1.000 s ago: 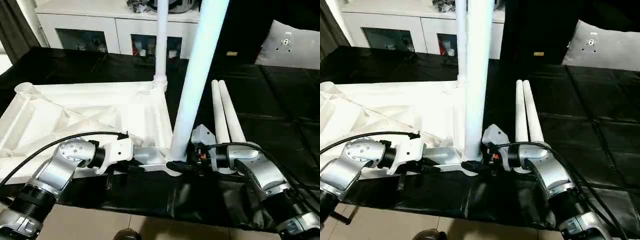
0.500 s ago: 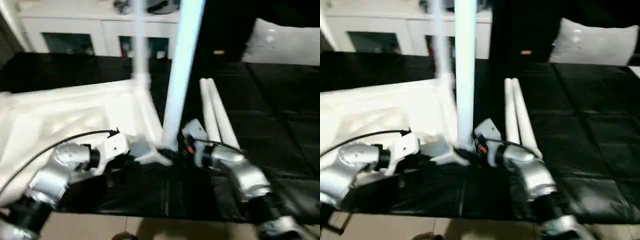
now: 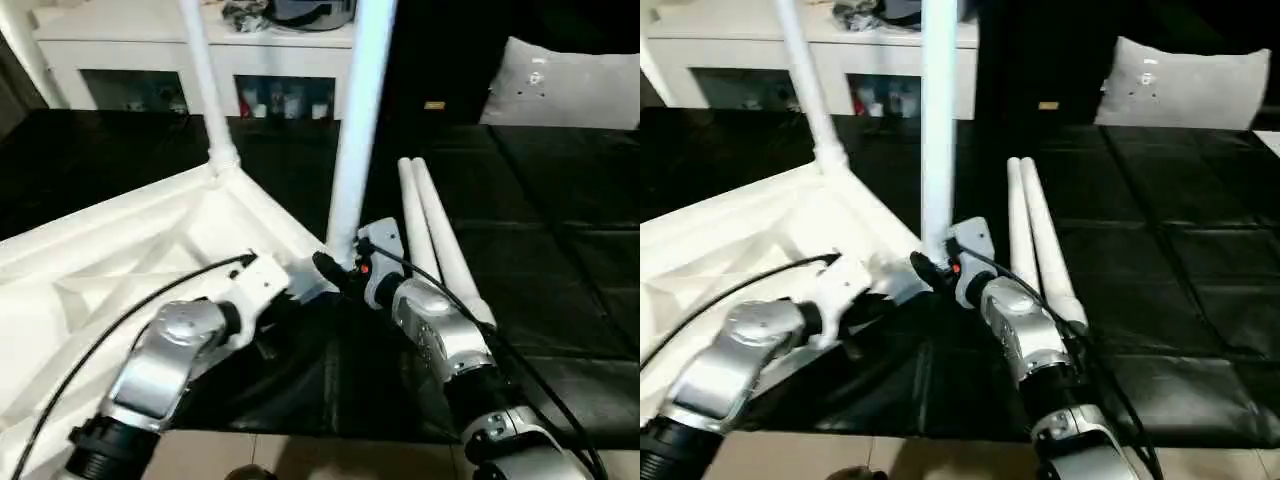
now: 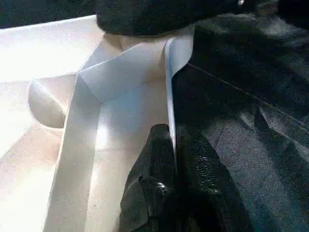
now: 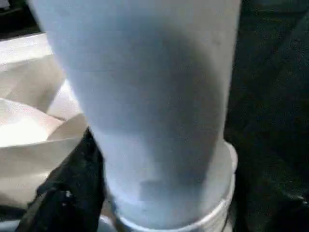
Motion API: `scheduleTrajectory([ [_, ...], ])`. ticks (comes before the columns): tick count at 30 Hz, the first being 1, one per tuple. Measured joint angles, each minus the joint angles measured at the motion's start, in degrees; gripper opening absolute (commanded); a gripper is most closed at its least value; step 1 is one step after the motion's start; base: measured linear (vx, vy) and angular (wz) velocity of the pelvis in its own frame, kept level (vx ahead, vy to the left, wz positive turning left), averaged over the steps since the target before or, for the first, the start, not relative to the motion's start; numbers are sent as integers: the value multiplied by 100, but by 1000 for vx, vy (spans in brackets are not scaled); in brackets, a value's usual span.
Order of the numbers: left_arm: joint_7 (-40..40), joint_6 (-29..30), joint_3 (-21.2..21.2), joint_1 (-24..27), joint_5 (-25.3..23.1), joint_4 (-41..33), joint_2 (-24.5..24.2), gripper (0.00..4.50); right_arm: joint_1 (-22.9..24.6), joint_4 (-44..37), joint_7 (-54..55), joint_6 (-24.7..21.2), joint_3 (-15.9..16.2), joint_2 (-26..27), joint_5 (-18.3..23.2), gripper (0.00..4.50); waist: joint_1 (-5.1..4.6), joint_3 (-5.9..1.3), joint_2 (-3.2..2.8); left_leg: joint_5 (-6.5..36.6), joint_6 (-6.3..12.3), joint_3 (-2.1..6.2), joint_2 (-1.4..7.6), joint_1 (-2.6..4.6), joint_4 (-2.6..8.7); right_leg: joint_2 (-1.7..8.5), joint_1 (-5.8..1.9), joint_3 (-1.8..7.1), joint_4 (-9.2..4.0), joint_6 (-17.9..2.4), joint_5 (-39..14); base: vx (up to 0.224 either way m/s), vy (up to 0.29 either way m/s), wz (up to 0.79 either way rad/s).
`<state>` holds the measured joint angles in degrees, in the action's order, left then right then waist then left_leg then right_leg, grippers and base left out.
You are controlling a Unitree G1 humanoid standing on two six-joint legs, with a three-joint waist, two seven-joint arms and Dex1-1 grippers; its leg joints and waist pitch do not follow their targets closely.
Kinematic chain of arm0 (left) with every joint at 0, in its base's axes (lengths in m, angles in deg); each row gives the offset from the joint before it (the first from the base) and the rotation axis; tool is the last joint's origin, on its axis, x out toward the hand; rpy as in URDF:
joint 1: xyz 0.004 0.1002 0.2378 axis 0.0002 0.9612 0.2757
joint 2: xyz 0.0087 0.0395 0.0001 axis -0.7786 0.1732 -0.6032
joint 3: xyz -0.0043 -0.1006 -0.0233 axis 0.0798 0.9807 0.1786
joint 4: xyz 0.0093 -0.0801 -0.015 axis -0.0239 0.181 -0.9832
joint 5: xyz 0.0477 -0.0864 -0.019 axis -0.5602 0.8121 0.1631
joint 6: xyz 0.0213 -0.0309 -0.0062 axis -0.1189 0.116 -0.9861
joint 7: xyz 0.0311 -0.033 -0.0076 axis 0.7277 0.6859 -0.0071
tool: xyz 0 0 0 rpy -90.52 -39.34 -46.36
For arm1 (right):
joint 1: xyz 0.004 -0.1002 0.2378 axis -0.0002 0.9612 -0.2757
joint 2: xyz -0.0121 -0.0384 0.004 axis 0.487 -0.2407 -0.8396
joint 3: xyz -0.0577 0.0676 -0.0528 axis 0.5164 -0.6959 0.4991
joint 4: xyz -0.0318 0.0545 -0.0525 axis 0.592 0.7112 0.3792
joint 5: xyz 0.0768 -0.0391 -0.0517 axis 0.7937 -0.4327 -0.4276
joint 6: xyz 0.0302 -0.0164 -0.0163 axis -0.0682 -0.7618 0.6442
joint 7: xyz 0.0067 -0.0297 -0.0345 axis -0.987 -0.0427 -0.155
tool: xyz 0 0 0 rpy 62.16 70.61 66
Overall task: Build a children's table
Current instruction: Rotate leg to tighten
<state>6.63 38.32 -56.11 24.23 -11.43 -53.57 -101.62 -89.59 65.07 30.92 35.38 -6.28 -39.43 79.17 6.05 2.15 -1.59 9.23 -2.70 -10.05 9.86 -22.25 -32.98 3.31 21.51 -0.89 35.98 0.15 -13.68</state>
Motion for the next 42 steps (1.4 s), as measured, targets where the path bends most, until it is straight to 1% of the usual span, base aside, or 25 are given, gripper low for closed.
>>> scheduleTrajectory([
  [1, -10, -33, -11, -17, 1, 14, -9, 0, 25, 22, -49, 1, 3, -41, 0, 391, 27, 2, -2, 0, 0, 0, 0, -7, 0, 0, 6, 0, -1, 0, 0, 0, 0, 0],
  [2, -28, -48, -21, -33, 1, 27, -31, 0, 62, 36, -95, 9, 2, -65, 11, 411, 45, 3, -5, 0, 0, 0, 0, -16, 0, 0, 12, -1, -2, 0, 0, 0, 0, 0],
  [3, -89, -147, -53, -94, 3, 103, -69, 0, 161, -131, -259, 28, 30, -190, 31, 423, 86, 6, -13, 0, 1, 0, 0, -30, -3, 1, 20, -4, -3, 1, 0, 0, 0, 0],
  [6, -191, -351, -60, -166, 16, 260, -152, 0, 320, -491, -737, 23, 167, -515, 32, 442, 110, 6, -17, -1, 2, 1, 3, -37, -3, -1, 29, -7, -1, 3, 1, 0, 0, 0],
  [7, -272, -520, -66, -195, 25, 367, -197, 0, 423, -717, -996, 12, 214, -710, 32, 447, 118, 6, -17, -1, 2, 2, 3, -36, -3, -1, 30, -7, 0, 4, 2, 0, 0, 0],
  [10, -401, -784, -67, -262, 57, 560, -351, 0, 455, -984, -1378, -3, 214, -1095, 34, 447, 110, 7, -17, -1, 1, 3, 4, -32, -3, -2, 30, -7, 7, 6, 3, 0, 0, 0],
  [12, -620, -982, -109, -354, 72, 711, -524, 0, 453, -1153, -1703, 18, 206, -1406, 45, 447, 110, 7, -16, -1, 1, 3, 5, -28, -3, -2, 29, -7, 12, 7, 4, 0, 0, 0],
  [14, -788, -1115, -121, -381, 75, 766, -670, 0, 449, -1268, -1933, 59, 189, -1568, 68, 447, 101, 7, -16, -1, 1, 3, 5, -24, -2, -2, 28, -6, 12, 6, 4, 0, 0, 0],
  [15, -908, -1249, -143, -419, 81, 840, -724, 0, 447, -1294, -2094, 69, 229, -1660, 70, 447, 101, 7, -16, -1, 1, 3, 5, -27, -5, -2, 28, -6, 12, 7, 4, 0, 0, 0],
  [18, -1388, -1798, -196, -470, 200, 1067, -954, 0, 436, -1391, -2617, 146, 403, -2079, 36, 447, 147, 6, -16, -1, 2, 3, 4, -33, -10, -2, 28, -6, 6, 7, 3, 0, 0, 0],
  [20, -1648, -2119, -237, -532, 264, 1233, -1081, 0, 431, -1417, -2951, 235, 425, -2273, 24, 447, 192, 6, -16, 0, 4, 2, 5, -35, -13, -2, 29, -6, 6, 7, 3, 0, 0, 0],
  [23, -1899, -2319, -238, -565, 304, 1348, -1122, 0, 431, -1440, -3262, 286, 505, -2325, 26, 447, 228, 6, -16, -1, 4, 2, 5, -36, -15, -1, 29, -7, 7, 6, 3, 0, 0, 0],
  [24, -2015, -2373, -253, -583, 354, 1384, -1146, 0, 431, -1450, -3385, 303, 601, -2335, 24, 418, 228, 7, -15, -1, 6, 2, 5, -37, -17, -1, 30, -7, 8, 6, 3, 0, 0, 0],
  [28, -2460, -2574, -337, -609, 511, 1442, -1301, 0, 435, -1453, -3799, 371, 873, -2344, 21, 411, 234, 7, -14, -1, 6, 2, 6, -38, -19, 0, 30, -7, 10, 6, 3, 0, 0, 0],
  [29, -2531, -2634, -345, -615, 517, 1464, -1308, 0, 435, -1451, -3854, 393, 910, -2337, 21, 384, 244, 8, -14, -1, 7, 2, 6, -38, -19, 0, 30, -7, 10, 6, 3, 0, 0, 0],
  [30, -2588, -2686, -355, -619, 522, 1478, -1307, 0, 434, -1451, -3926, 407, 952, -2323, 22, 376, 256, 7, -13, -1, 6, 2, 6, -38, -20, 1, 29, -8, 11, 6, 3, 0, 0, 0],
  [32, -2648, -2743, -373, -624, 539, 1487, -1306, 0, 432, -1451, -4012, 406, 1000, -2287, 23, 365, 259, 7, -11, -1, 7, 2, 6, -38, -22, 1, 29, -8, 12, 6, 3, 0, 0, 0],
  [36, -2747, -2746, -392, -625, 597, 1487, -1303, 0, 432, -1447, -4103, 389, 1066, -2195, 37, 320, 259, 7, -11, -2, 8, 2, 6, -39, -23, 1, 29, -7, 13, 6, 3, 0, 0, 0],
  [37, -2752, -2746, -393, -625, 603, 1487, -1303, 0, 432, -1446, -4127, 378, 1081, -2181, 48, 320, 260, 7, -11, -2, 8, 2, 6, -39, -23, 1, 30, -7, 13, 6, 3, 0, 0, 0],
  [39, -2759, -2748, -394, -625, 612, 1492, -1303, 0, 431, -1445, -4164, 329, 1081, -2177, 70, 298, 262, 7, -10, -2, 8, 2, 6, -39, -23, 1, 30, -7, 13, 6, 3, 0, 0, 0],
  [42, -2770, -2769, -393, -624, 614, 1503, -1303, 0, 432, -1441, -4179, 326, 1080, -2176, 76, 281, 262, 7, -9, -2, 8, 2, 6, -39, -23, 1, 30, -7, 13, 6, 3, 0, 0, 0],
])
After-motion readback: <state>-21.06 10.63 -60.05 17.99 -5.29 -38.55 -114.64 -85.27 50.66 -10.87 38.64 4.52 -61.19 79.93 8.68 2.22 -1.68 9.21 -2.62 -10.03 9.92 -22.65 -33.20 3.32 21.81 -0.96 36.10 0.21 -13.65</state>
